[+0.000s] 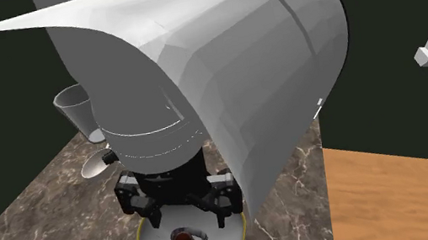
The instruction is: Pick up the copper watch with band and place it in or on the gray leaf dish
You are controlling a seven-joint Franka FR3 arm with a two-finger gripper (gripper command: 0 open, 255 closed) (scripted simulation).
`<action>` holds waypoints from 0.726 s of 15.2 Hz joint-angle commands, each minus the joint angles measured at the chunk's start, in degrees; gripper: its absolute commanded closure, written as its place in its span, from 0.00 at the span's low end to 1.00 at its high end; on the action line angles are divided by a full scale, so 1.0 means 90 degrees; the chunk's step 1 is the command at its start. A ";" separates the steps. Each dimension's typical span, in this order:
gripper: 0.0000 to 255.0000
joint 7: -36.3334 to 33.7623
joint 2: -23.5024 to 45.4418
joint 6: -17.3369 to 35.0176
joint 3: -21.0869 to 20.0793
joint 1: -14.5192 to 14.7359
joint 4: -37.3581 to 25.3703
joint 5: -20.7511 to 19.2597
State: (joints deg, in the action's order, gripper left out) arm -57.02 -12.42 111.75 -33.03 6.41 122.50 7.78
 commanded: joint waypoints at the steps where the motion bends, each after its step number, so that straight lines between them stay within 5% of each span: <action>1: 0.00 0.0000 0.0000 0.0000 0.0000 0.0000 0.0000 0.0000; 5: 0.00 0.0027 -0.0126 -0.0814 0.0092 -0.0025 -0.0700 0.0015; 11: 0.00 0.0027 -0.0126 -0.0814 0.0093 -0.0024 -0.0700 0.0014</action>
State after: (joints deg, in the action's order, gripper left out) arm -56.77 -13.55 104.46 -32.20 6.19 116.23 7.91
